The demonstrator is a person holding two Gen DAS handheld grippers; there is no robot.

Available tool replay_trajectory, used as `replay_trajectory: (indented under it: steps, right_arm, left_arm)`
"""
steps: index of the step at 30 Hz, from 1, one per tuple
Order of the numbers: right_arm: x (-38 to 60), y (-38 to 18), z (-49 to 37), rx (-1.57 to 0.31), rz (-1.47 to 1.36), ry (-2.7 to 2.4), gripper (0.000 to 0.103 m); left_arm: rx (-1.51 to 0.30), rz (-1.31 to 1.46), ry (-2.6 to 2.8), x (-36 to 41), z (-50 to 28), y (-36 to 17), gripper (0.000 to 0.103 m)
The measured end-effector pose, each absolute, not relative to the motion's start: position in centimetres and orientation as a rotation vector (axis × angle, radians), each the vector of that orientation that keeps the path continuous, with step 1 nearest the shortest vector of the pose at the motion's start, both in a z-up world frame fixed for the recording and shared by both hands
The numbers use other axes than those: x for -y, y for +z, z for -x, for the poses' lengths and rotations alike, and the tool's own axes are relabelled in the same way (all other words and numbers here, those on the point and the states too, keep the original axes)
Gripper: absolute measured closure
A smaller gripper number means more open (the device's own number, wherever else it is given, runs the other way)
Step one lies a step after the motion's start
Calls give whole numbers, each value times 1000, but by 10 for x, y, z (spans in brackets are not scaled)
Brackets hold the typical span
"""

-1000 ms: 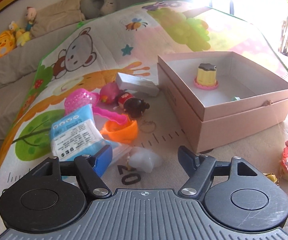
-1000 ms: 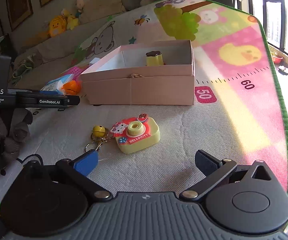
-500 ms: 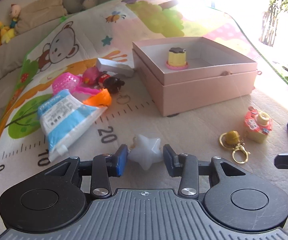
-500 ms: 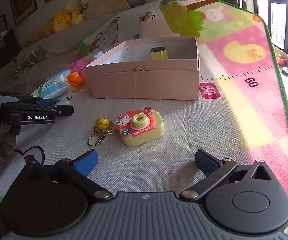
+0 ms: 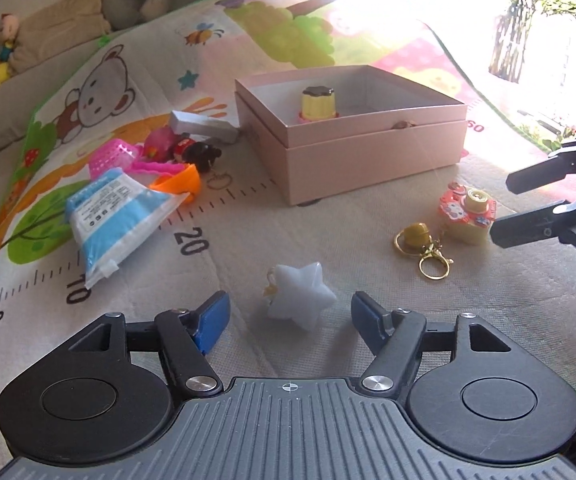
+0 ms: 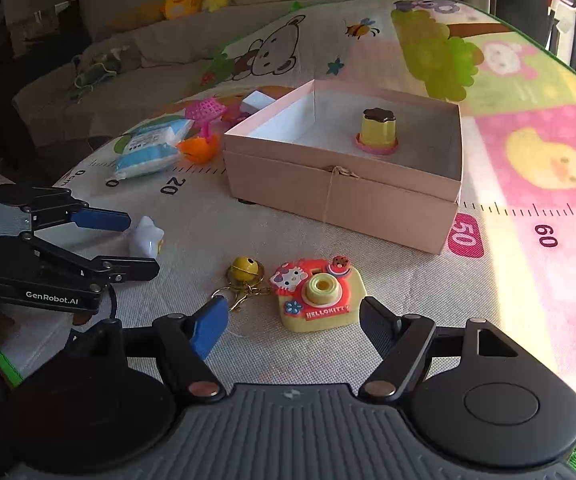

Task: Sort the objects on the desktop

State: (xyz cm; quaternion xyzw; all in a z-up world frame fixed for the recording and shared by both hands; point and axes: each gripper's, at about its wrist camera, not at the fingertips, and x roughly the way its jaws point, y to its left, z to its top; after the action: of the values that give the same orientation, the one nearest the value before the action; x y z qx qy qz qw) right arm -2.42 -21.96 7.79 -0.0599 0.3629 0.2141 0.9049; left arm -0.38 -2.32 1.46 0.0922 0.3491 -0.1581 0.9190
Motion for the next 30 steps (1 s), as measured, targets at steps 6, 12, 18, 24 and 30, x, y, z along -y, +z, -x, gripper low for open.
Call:
replay_trajectory:
  steps: [6,12,18,24,30]
  right_arm:
    - [247,108,31,-596,183,320,23]
    - [253,78,15,-698,187,340,24]
    - [228,59,12,-731,211,449,23]
    - [220,48,-10,-786,173,453,40]
    - [221,76,20,-726,198,437,47]
  left_arm:
    - [-713,-180,-328,26,-2,12,25]
    - [-708,-184,-341,29,1,10,15]
    - [-713,-179,-339,27,0,9,11]
    - [-716,-169,-345,29,-3,8,11]
    - [-714,-173,-346,33,-6,13,51]
